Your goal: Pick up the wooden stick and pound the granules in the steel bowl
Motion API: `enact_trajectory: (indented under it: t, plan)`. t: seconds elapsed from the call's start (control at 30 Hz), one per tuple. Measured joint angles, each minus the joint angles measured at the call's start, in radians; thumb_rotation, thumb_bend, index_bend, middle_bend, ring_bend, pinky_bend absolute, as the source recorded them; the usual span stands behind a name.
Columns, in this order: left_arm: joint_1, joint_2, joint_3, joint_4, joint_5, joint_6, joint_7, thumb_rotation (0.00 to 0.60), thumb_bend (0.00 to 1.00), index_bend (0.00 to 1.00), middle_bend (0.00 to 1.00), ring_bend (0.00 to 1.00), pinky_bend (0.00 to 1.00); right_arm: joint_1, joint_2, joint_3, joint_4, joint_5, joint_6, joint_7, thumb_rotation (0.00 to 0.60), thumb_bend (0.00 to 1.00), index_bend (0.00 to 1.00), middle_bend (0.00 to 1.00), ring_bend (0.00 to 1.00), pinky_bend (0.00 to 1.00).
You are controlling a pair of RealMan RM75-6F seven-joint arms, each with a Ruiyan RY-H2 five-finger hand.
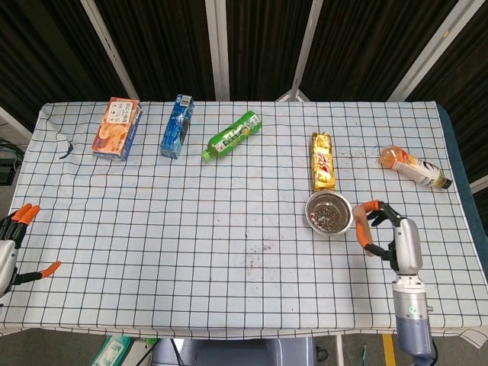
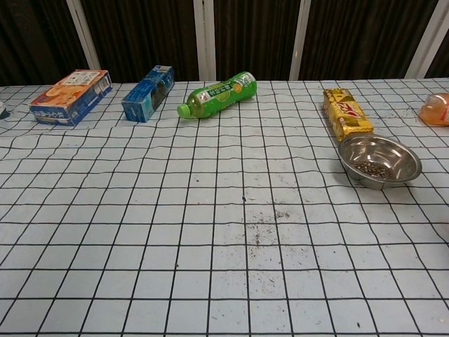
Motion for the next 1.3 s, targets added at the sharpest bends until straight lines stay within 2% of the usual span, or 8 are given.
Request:
enact_trajectory:
  t: [0.33,0.6,0.9,1.0,1.17,1.3]
  plan:
    - [-0.001,0.0,-0.002,0.001,-0.002,-0.002,-0.005,0.6,0.04,0.0,0.0,0.0,0.0,0.054,-0.117,0.118,0.168,0.034,0.046,0.115,0.6,0.57,0.73,0.63,0.56,0.55]
    - [-0.002,0.002,-0.004,-0.004,-0.008,-0.005,-0.013,0.6,0.04,0.0,0.0,0.0,0.0,0.088,-0.202,0.177,0.207,0.078,0.066,0.171,0.6,0.57,0.73,0.63,0.56,0.55]
    - [-0.005,0.005,-0.004,-0.009,-0.017,-0.02,-0.025,0.6,0.04,0.0,0.0,0.0,0.0,0.142,-0.364,0.215,0.273,0.107,0.099,0.238,0.6,0.58,0.73,0.63,0.56,0.55]
    - [-0.006,0.006,-0.005,-0.013,-0.022,-0.025,-0.03,0.6,0.04,0.0,0.0,0.0,0.0,0.165,-0.425,0.243,0.296,0.135,0.103,0.263,0.6,0.58,0.73,0.63,0.56,0.55]
    - [-0.008,0.008,-0.006,-0.016,-0.027,-0.031,-0.035,0.6,0.04,0.0,0.0,0.0,0.0,0.211,-0.516,0.305,0.379,0.19,0.099,0.302,0.6,0.58,0.73,0.63,0.56,0.55]
    - [-0.009,0.009,-0.006,-0.015,-0.028,-0.035,-0.04,0.6,0.04,0.0,0.0,0.0,0.0,0.23,-0.543,0.321,0.433,0.201,0.094,0.321,0.6,0.58,0.73,0.63,0.56,0.55]
